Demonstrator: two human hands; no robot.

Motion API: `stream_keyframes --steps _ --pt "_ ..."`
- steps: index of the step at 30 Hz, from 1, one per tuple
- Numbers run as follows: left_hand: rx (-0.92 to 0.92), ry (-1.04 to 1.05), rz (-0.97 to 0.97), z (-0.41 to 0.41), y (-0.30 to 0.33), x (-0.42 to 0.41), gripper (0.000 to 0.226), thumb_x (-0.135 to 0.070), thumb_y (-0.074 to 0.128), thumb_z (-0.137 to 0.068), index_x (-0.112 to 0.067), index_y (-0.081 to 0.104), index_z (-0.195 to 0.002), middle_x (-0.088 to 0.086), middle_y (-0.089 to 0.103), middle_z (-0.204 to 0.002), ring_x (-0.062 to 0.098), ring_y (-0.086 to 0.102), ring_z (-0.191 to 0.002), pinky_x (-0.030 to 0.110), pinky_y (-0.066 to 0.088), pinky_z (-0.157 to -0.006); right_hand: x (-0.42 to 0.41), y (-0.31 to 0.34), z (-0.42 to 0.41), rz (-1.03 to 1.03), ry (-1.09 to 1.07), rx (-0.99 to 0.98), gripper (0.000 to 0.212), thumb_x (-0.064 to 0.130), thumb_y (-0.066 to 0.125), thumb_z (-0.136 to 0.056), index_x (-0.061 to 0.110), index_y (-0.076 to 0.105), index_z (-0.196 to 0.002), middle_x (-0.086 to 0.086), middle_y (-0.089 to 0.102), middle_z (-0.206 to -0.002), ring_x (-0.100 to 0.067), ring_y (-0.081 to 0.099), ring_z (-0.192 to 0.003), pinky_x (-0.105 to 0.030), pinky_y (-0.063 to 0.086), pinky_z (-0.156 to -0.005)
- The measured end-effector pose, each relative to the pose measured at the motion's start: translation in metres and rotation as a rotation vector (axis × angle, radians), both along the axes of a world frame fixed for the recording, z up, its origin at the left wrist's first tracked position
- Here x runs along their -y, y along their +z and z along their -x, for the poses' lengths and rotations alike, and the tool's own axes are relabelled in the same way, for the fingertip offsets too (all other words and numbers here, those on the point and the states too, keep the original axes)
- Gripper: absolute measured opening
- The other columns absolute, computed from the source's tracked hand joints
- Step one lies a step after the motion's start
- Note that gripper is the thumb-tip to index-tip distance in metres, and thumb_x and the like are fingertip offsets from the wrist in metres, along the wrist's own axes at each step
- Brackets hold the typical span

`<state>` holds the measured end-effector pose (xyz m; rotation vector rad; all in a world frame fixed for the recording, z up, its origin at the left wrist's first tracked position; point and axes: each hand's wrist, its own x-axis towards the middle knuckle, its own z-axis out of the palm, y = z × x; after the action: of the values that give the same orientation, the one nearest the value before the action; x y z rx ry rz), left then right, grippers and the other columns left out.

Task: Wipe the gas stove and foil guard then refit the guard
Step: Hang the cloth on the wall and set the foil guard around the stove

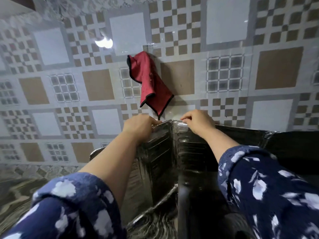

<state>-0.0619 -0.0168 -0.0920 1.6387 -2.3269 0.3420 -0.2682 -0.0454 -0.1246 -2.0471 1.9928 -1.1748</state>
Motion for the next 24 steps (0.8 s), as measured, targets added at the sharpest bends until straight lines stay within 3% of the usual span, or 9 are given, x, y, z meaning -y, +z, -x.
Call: stream_keyframes --steps 4,11,15,18,21,24 --pt "-0.078 0.01 -0.105 0.001 0.005 0.005 0.039 -0.021 0.056 -0.09 -0.045 0.06 -0.12 -0.001 0.067 -0.113 0.023 0.06 -0.096 0.033 0.049 -0.074 0.005 0.001 -0.007 -0.043 -0.006 0.018 0.015 0.026 0.061 -0.09 0.033 0.074 -0.086 0.003 0.071 -0.105 -0.023 0.064 -0.097 -0.037 0.052 -0.084" --pt "-0.23 -0.048 -0.233 0.005 -0.005 0.004 0.04 -0.02 0.062 -0.088 -0.029 0.06 -0.127 0.004 0.065 -0.122 0.023 0.061 -0.105 0.029 0.046 -0.083 -0.004 -0.008 -0.003 -0.047 -0.001 -0.06 0.019 0.032 0.058 -0.092 0.033 0.072 -0.105 0.005 0.071 -0.11 -0.02 0.064 -0.097 -0.031 0.051 -0.078" --pt "-0.151 -0.069 -0.343 -0.002 0.001 0.0 0.045 -0.031 0.056 -0.093 -0.034 0.048 -0.136 0.004 0.053 -0.139 0.024 0.052 -0.121 0.031 0.039 -0.099 -0.01 -0.014 0.004 -0.013 -0.009 -0.113 0.023 0.031 0.056 -0.093 0.043 0.067 -0.111 0.01 0.067 -0.121 -0.02 0.061 -0.11 -0.034 0.051 -0.089" --pt "-0.055 -0.056 -0.368 -0.009 0.006 -0.007 0.044 -0.038 0.049 -0.094 -0.043 0.043 -0.137 -0.001 0.048 -0.144 0.023 0.05 -0.124 0.036 0.038 -0.104 -0.014 -0.02 0.009 -0.021 0.004 -0.146 0.031 0.027 0.05 -0.097 0.05 0.061 -0.114 0.005 0.064 -0.127 -0.025 0.058 -0.115 -0.041 0.048 -0.094" --pt "-0.024 -0.05 -0.391 -0.012 0.007 -0.01 0.047 -0.03 0.048 -0.094 -0.049 0.04 -0.136 0.001 0.051 -0.14 0.024 0.057 -0.115 0.039 0.044 -0.099 -0.017 -0.02 0.011 -0.02 0.009 -0.137 0.035 0.022 0.047 -0.098 0.048 0.061 -0.116 0.001 0.062 -0.129 -0.028 0.055 -0.119 -0.042 0.043 -0.1" --pt "-0.174 -0.064 -0.457 -0.01 0.007 -0.017 0.05 -0.019 0.051 -0.094 -0.044 0.043 -0.136 0.004 0.063 -0.112 0.022 0.064 -0.08 0.031 0.057 -0.065 -0.018 -0.019 0.008 -0.019 -0.001 -0.087 0.037 0.017 0.046 -0.098 0.046 0.064 -0.113 0.001 0.063 -0.129 -0.03 0.055 -0.118 -0.042 0.045 -0.098"
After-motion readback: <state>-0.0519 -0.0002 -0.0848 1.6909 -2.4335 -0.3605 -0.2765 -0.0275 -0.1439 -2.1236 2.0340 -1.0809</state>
